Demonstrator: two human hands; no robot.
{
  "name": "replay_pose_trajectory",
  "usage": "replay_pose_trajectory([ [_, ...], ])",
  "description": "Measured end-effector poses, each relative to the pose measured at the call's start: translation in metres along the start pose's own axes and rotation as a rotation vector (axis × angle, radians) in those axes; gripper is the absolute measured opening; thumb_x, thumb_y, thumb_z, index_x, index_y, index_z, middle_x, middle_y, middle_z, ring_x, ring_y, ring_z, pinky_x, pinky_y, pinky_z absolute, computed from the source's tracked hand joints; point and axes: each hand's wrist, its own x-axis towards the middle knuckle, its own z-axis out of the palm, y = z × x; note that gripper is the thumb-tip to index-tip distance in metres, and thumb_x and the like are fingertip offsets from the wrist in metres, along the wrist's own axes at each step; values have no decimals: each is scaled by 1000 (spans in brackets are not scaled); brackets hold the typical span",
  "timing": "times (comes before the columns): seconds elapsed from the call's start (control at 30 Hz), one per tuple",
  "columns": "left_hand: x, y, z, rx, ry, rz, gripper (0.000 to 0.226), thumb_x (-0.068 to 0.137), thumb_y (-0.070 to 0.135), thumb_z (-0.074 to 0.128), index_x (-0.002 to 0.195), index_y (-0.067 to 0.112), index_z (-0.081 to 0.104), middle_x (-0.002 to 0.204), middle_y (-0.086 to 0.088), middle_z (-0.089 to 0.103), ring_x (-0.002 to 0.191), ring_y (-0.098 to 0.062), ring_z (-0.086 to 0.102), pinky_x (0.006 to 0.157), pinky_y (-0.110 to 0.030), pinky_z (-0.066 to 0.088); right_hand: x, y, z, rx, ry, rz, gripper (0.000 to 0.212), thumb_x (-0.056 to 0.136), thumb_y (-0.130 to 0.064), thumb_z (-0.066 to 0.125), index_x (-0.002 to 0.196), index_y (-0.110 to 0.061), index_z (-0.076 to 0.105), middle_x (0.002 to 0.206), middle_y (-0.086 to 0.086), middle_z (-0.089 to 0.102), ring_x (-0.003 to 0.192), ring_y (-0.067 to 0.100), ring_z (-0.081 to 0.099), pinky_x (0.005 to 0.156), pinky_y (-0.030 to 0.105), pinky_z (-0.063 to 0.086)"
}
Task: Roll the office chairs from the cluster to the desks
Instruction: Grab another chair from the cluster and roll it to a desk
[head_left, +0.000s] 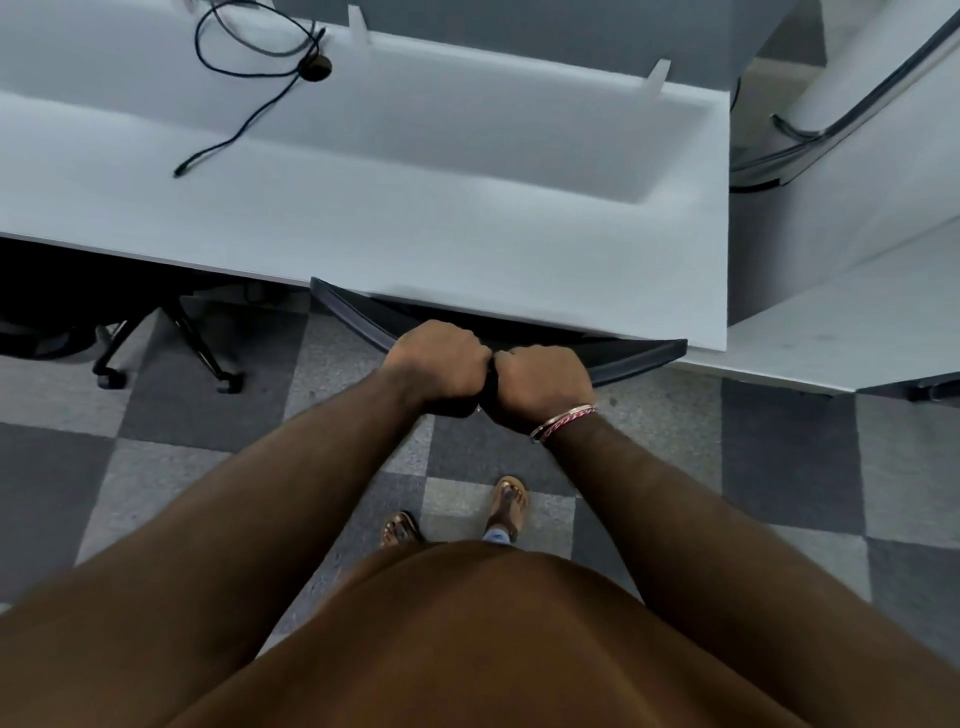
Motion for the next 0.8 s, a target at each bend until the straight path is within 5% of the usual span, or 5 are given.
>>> replay_pose_trajectory([
  [0.57,-24,13,-19,-90,36,-139,18,88,38,64,102,28,70,100,4,73,90,-22,71,71,-36,57,-12,-12,-19,29,-1,99,24,85,-37,58,97,-18,62,95,2,68,86,28,65,63,34,35],
  [0.8,-46,48,-61,-52,118,9,39,88,45,62,122,26,66,118,1,70,106,-25,69,85,-39,56,-67,-20,-54,71,137,348,25,80,-35,62,94,-13,65,89,6,70,81,31,66,66,37,49],
])
